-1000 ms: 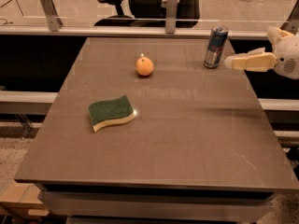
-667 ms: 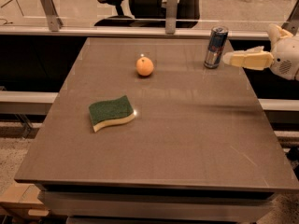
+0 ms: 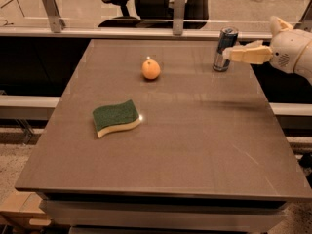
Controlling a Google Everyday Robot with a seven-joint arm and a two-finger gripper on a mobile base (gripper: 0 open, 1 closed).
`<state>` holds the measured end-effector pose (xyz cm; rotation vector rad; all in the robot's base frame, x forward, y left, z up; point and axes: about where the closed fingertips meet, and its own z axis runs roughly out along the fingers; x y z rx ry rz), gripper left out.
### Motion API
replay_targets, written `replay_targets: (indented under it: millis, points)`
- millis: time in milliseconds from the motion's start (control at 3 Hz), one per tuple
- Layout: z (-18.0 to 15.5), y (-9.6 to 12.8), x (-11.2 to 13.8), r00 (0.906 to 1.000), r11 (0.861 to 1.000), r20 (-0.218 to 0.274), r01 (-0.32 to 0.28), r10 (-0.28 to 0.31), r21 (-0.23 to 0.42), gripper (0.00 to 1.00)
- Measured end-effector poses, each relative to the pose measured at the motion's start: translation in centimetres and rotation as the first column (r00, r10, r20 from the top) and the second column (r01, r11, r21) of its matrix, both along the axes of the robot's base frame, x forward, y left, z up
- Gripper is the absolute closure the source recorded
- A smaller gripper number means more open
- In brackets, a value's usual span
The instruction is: Move redbull can near sponge
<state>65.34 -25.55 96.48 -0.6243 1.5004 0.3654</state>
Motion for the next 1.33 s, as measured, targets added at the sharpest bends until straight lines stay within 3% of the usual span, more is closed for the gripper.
replay_targets:
  millis: [667, 1333]
  points:
    - [-3.3, 1.3, 3.6, 0.9948, 0.998, -0.099, -0.027, 0.021, -0.053, 0.0]
    - [-5.9, 1.2, 5.9, 0.9912, 1.0, -0.132, -0.013, 0.016, 0.023, 0.0]
